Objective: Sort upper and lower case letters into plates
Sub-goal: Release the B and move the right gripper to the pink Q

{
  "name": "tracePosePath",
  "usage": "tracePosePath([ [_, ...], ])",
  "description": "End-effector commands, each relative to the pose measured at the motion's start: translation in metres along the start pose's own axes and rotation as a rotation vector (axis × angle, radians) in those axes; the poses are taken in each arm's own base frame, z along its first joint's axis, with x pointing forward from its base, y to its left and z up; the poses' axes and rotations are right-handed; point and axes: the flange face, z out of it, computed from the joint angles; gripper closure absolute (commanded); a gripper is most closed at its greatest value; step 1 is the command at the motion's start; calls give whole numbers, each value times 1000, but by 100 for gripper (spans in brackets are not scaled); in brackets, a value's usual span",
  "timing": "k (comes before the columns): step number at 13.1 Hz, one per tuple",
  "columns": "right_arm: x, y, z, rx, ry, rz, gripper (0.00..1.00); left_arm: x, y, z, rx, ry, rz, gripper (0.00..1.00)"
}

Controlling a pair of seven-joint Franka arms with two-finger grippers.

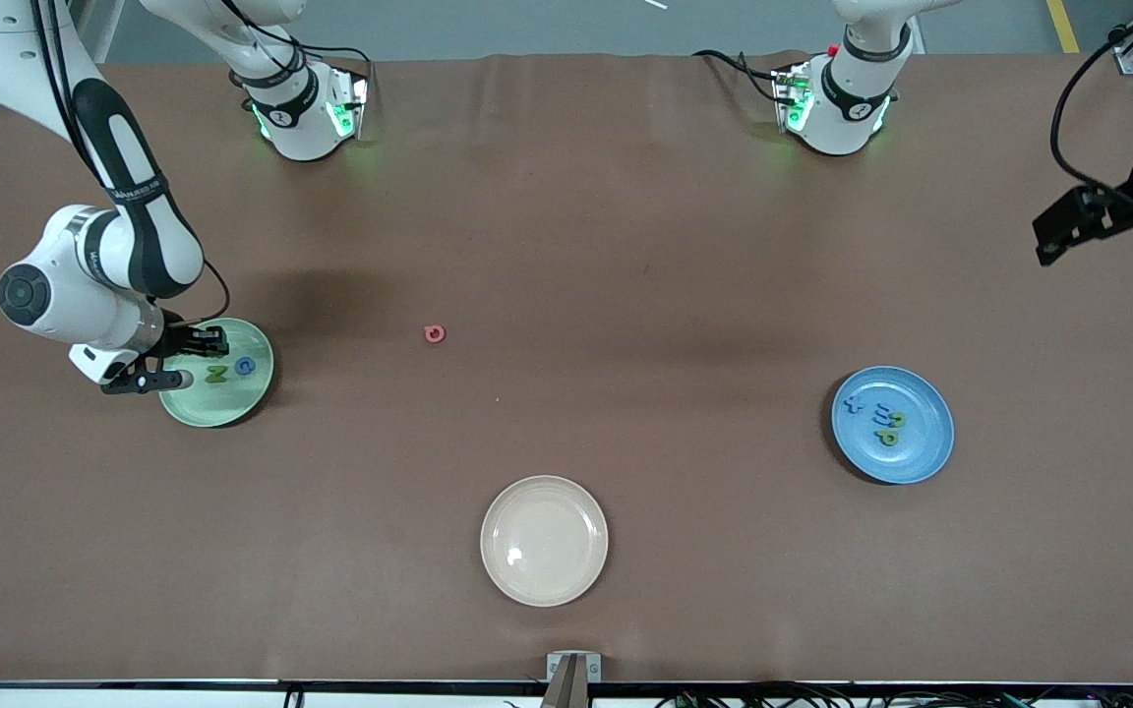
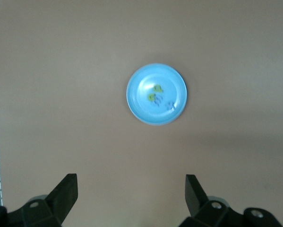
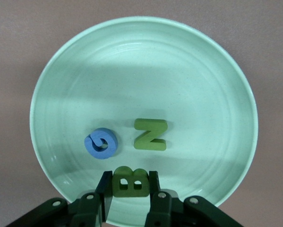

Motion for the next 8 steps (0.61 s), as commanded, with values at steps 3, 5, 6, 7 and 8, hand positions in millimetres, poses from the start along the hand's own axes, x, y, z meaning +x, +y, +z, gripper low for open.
tracePosePath([
  [3, -4, 3, 13, -2, -6, -9, 80, -29, -20, -2, -94, -71, -10, 0],
  [5, -5, 4, 21, 1, -16, -6, 78, -31, -23, 0, -108, -80, -18, 0],
  [6, -4, 4, 23, 0, -15, -4, 78, -28, -27, 5, -106, -88, -30, 0],
  [7, -4, 3, 28, 2, -22, -4, 76, -27, -28, 6, -107, -87, -33, 0],
  [8, -4, 3, 30, 4, -25, -4, 76, -23, -36, 7, -109, -76, -49, 0],
])
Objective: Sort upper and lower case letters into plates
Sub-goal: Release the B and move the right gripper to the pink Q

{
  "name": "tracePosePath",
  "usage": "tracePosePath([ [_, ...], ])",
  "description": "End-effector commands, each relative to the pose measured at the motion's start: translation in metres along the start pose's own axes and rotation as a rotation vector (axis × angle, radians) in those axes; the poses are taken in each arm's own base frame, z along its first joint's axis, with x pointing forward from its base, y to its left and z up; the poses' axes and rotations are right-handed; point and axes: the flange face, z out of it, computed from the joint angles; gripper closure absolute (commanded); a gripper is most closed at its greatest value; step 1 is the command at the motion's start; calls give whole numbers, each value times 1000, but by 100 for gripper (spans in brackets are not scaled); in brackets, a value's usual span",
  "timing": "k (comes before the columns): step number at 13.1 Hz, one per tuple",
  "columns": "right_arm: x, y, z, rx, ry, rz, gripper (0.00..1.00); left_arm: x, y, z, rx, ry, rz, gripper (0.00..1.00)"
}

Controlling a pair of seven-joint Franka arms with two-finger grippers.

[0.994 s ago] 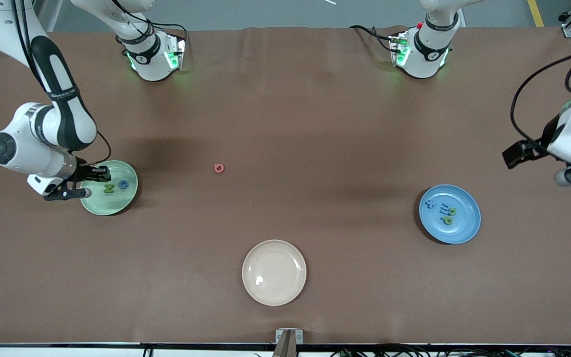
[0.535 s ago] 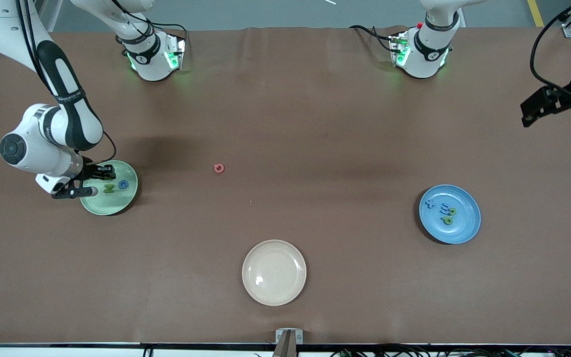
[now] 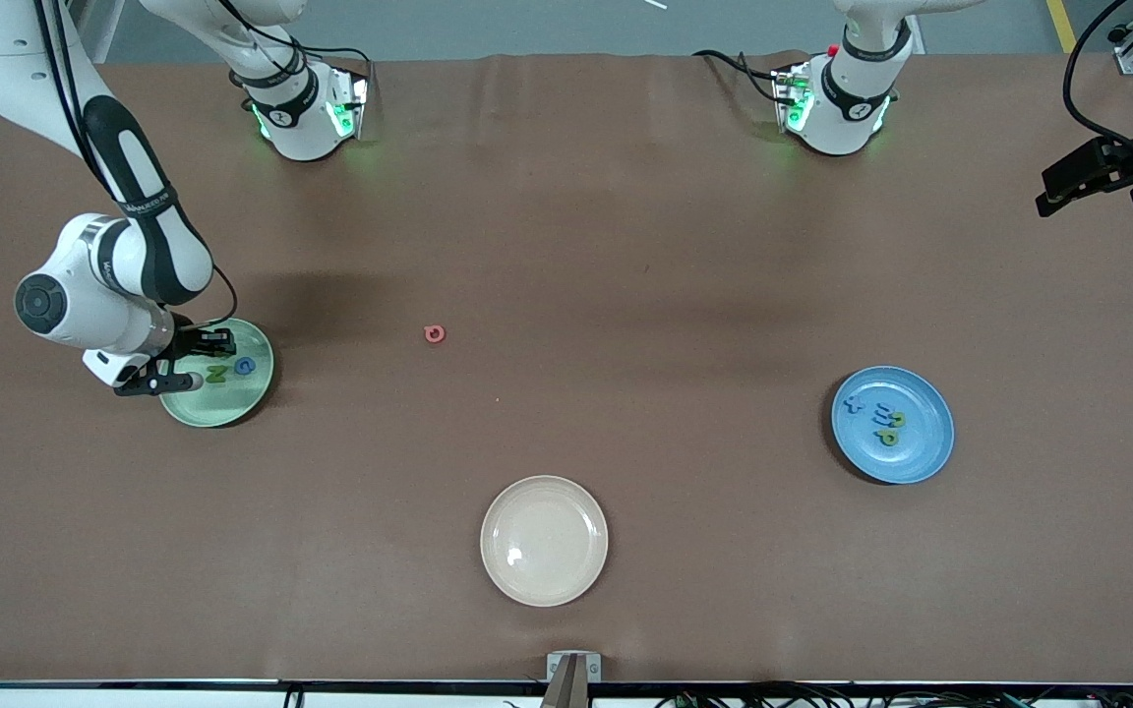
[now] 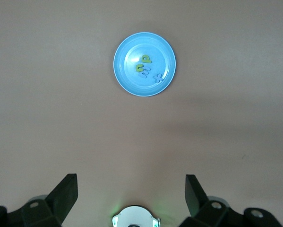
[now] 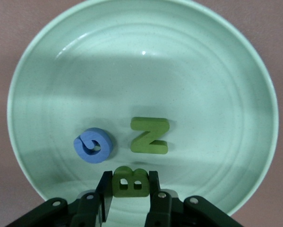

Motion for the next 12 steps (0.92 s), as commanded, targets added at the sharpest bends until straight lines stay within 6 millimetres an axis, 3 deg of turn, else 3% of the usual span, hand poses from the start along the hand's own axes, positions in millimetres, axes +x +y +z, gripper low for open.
tracePosePath([
  [1, -4, 0, 6, 4, -3, -8, 73, 5, -10, 4, -19, 21, -1, 0],
  [2, -5, -1, 7, 7, -10, -9, 50, 10, -10, 9, -15, 16, 2, 0],
  [3, -5, 0, 6, 8, -10, -6, 5, 10, -8, 17, -8, 0, 4, 0],
  [5, -5, -5, -10, 12, -14, -4, 0, 11, -7, 18, -5, 15, 5, 0],
  [7, -4, -25, -53, 20, -18, -31, 0, 8, -2, 13, -4, 25, 14, 0],
  [9, -1, -75, -87, 6, -7, 27, 0, 7, 0, 13, -4, 27, 18, 0],
  [12, -5, -168, -98, -23, -34, 65, 0, 8, 4, 15, -6, 23, 25, 0],
])
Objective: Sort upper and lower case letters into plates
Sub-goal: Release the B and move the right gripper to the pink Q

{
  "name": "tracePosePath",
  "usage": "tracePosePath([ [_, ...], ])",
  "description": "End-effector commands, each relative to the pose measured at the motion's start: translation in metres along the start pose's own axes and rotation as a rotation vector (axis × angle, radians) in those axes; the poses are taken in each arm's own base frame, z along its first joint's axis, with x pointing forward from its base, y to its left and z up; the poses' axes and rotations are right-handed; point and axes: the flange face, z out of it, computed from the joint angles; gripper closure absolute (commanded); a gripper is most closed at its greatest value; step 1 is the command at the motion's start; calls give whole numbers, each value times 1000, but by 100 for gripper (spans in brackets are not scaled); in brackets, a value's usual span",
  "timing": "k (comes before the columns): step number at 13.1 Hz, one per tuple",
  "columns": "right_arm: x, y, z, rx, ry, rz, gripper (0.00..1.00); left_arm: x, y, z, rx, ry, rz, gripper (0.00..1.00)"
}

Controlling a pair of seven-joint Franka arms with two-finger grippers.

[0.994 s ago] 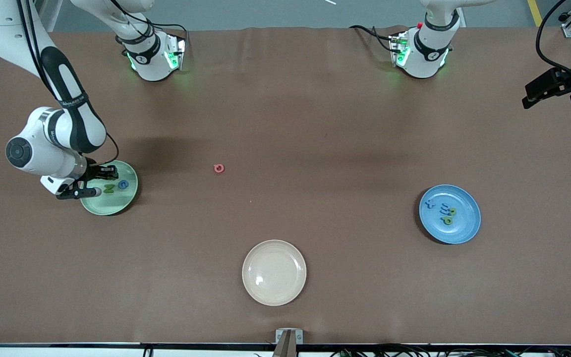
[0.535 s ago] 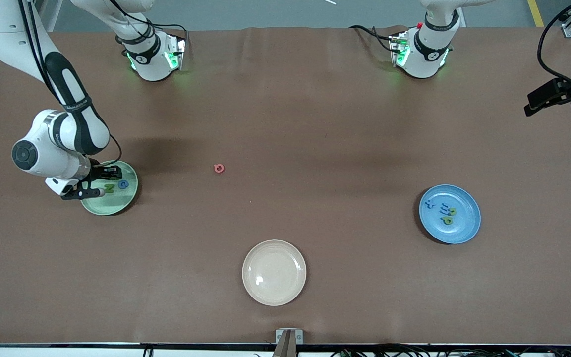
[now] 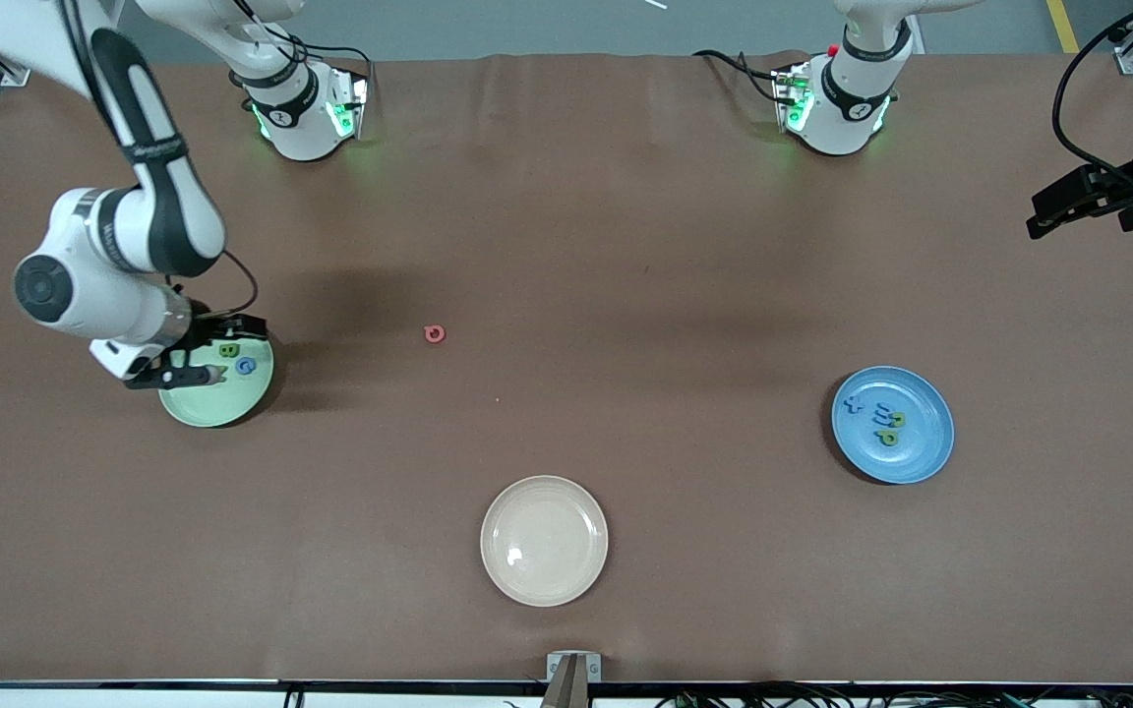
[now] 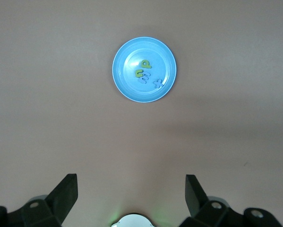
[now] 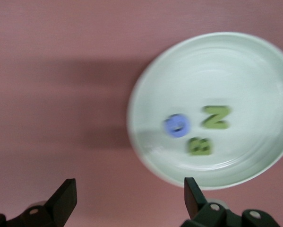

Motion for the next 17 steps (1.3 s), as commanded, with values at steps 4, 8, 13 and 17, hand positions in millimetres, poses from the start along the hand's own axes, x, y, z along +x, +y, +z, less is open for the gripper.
tracePosePath([
  [4, -25, -161, 11, -28, 39, 110, 0, -3, 1, 5, -11, -4, 20, 0],
  [8, -29, -215, 47, -35, 85, 207, 0, 4, -4, 9, -7, 21, 10, 0],
  [13, -34, -251, 98, -29, 142, 286, 0, 3, -6, 10, -5, 26, 8, 0],
  [17, -30, -249, 120, -33, 153, 287, 1, 4, -6, 12, -5, 23, 8, 0],
])
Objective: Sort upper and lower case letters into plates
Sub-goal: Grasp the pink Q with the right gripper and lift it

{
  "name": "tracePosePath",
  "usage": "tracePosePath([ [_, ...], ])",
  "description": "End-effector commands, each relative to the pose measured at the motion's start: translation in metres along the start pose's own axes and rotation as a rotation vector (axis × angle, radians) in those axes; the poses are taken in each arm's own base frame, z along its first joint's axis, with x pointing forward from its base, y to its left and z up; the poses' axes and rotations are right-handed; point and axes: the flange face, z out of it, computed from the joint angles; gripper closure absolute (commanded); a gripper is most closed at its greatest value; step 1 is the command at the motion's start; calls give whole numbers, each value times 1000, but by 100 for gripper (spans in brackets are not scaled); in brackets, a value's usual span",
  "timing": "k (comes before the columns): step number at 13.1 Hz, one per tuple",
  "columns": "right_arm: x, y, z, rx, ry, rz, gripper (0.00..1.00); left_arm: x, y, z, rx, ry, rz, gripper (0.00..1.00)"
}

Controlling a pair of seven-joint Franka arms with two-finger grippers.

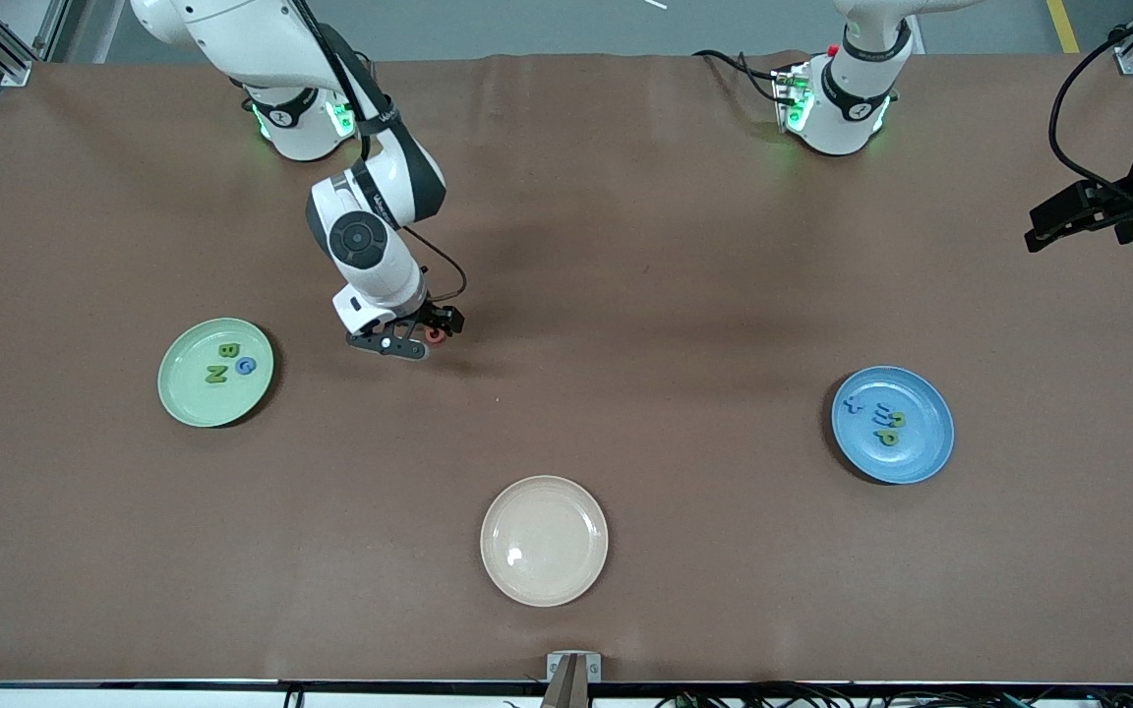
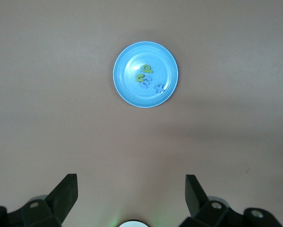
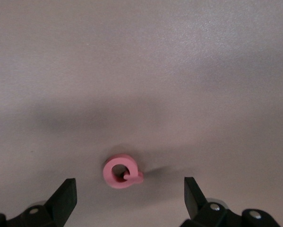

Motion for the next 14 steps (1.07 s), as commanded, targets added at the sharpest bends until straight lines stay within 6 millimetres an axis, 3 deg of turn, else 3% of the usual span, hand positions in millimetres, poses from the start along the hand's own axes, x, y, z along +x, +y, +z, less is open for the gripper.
tracePosePath([
  [1, -1, 2, 12, 7, 8, 28, 1, -1, -1, 0, -4, 17, 18, 0],
  [7, -9, -8, 24, 7, 18, 33, 10, 1, -1, 2, -5, 28, 18, 0],
  [14, -12, -13, 25, 8, 20, 25, 44, 3, -1, 9, -5, 22, 18, 0],
])
